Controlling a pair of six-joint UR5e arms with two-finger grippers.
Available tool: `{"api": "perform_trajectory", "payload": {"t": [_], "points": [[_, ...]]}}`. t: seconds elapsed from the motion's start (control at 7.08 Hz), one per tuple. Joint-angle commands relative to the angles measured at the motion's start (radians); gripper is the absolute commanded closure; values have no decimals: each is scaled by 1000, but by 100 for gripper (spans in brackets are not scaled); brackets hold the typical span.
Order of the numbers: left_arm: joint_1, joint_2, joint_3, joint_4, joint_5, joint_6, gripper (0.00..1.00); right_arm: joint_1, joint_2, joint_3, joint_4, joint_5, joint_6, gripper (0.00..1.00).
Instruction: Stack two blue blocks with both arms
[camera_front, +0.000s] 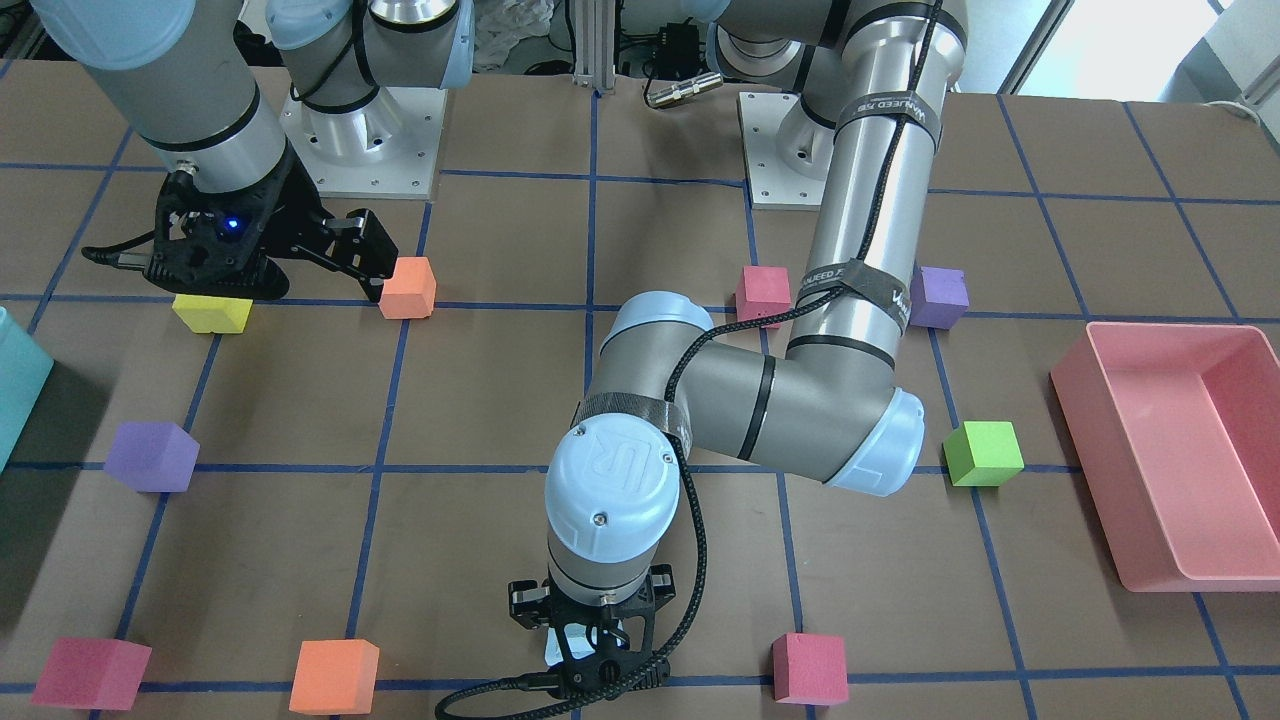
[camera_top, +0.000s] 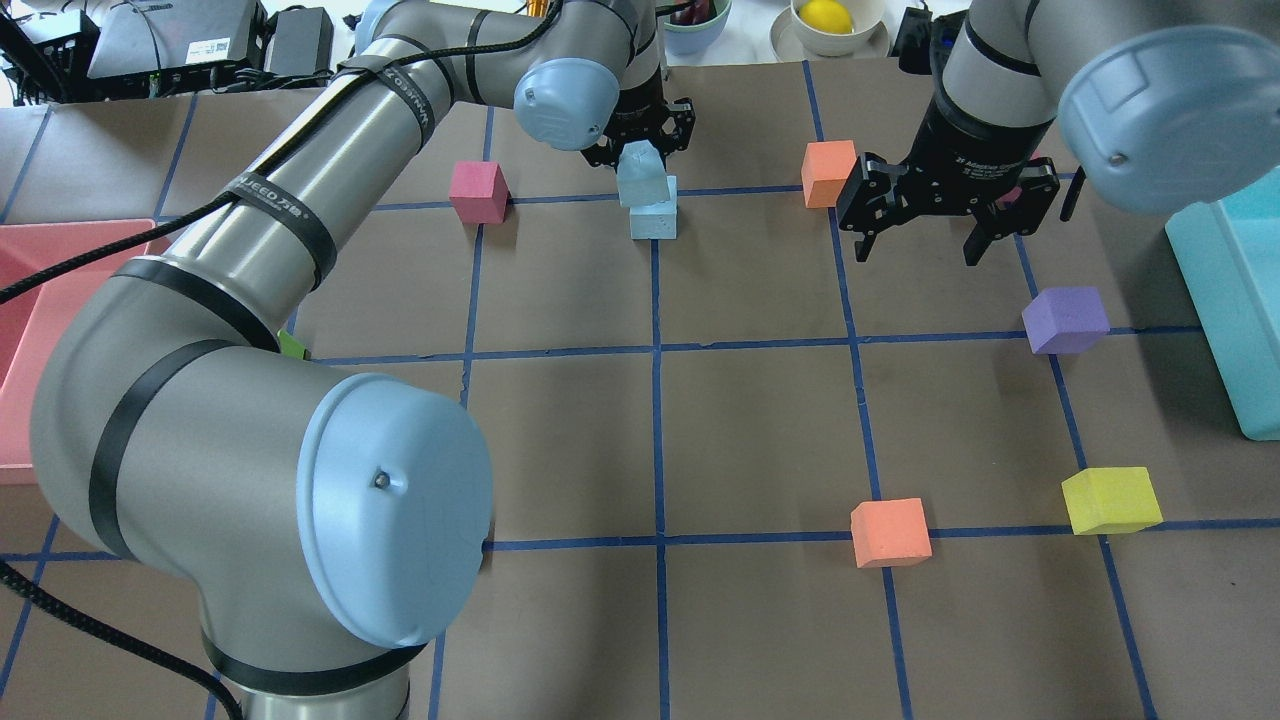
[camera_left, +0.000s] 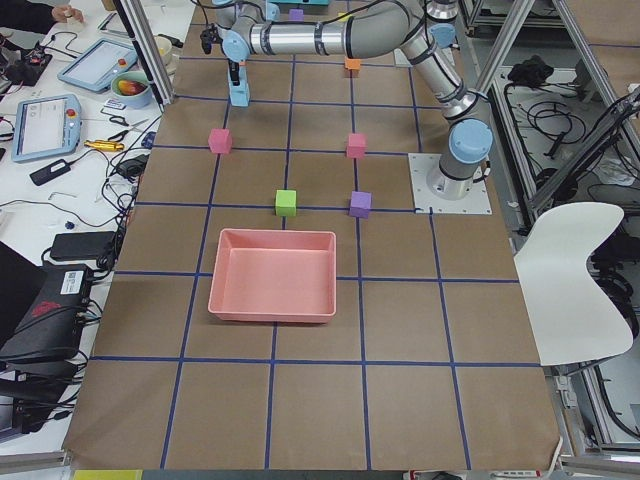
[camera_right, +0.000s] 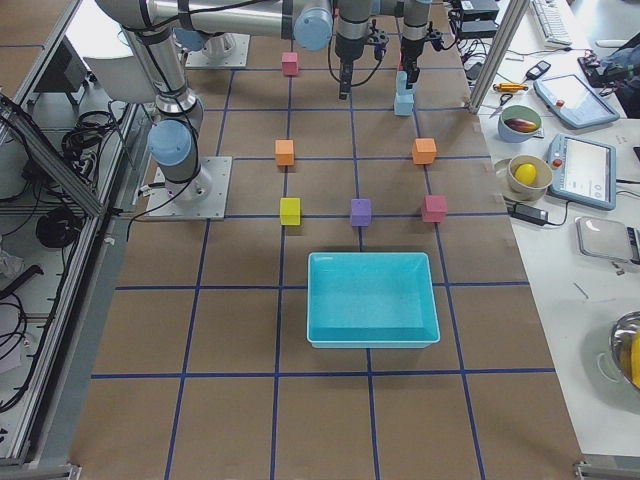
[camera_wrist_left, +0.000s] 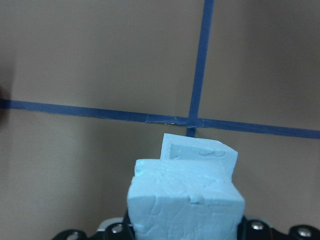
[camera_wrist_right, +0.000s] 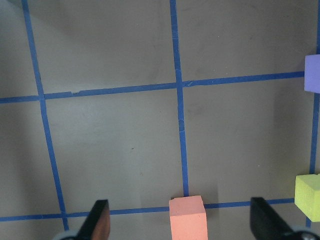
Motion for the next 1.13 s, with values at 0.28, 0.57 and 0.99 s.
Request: {"api": "perform_trajectory", "payload": {"t": [0.28,0.57,0.99], "points": [[-12,-21,12,3,11,9,100,-5,-96,86,0,-69,-8,0],[-20,-32,9,17,13,11,100,-9,-94,79,5,-66,-56,0],[-22,-35,10,24,60,44,100,-34,-90,61,31,-30,-57,0]]}}
